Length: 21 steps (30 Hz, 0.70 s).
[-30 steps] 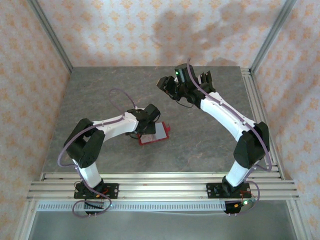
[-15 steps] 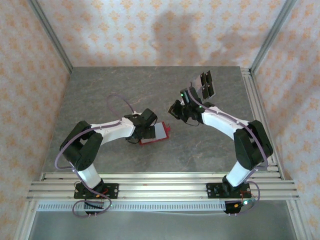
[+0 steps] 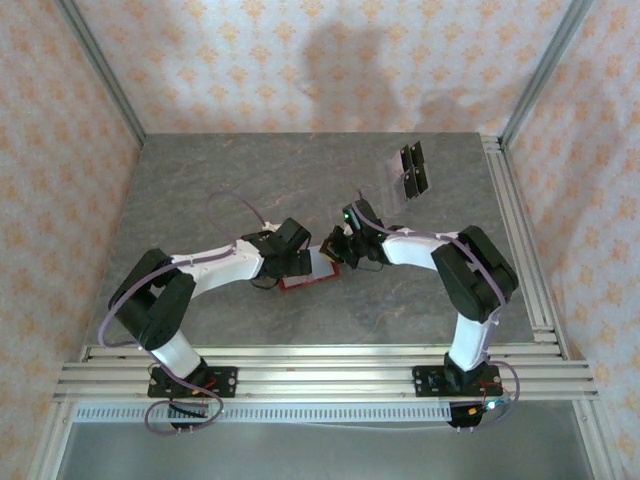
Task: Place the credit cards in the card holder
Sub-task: Close the card holder at the center of the table.
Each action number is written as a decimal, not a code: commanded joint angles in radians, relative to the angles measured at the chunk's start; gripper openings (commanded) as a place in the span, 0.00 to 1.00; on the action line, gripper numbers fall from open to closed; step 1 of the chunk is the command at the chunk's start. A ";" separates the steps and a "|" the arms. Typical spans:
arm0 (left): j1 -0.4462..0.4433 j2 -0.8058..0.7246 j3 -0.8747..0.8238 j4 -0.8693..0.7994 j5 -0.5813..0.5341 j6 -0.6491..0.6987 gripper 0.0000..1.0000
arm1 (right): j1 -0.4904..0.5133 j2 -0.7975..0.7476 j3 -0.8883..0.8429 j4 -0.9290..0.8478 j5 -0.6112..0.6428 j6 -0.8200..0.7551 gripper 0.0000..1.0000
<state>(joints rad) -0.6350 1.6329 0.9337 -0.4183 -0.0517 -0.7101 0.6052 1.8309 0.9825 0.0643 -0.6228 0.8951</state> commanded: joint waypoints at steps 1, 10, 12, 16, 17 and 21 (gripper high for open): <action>-0.002 -0.019 -0.009 0.029 0.007 -0.014 1.00 | -0.001 0.029 -0.020 0.070 -0.005 0.024 0.00; -0.002 0.026 -0.016 0.059 0.017 -0.016 1.00 | 0.000 0.059 -0.049 0.093 -0.009 0.035 0.00; -0.002 0.036 -0.015 0.061 0.018 -0.014 1.00 | -0.001 0.059 -0.053 0.092 -0.009 0.036 0.00; -0.002 0.051 -0.019 0.062 0.015 -0.014 1.00 | -0.001 0.061 -0.061 0.094 -0.006 0.038 0.00; -0.002 0.050 -0.022 0.062 0.013 -0.014 1.00 | -0.001 0.061 -0.064 0.092 -0.005 0.039 0.00; -0.002 0.042 -0.046 0.051 0.004 -0.015 1.00 | -0.002 0.062 -0.068 0.090 -0.001 0.042 0.00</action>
<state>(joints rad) -0.6350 1.6768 0.9115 -0.3660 -0.0303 -0.7101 0.6052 1.8751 0.9360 0.1612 -0.6323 0.9249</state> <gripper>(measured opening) 0.998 0.041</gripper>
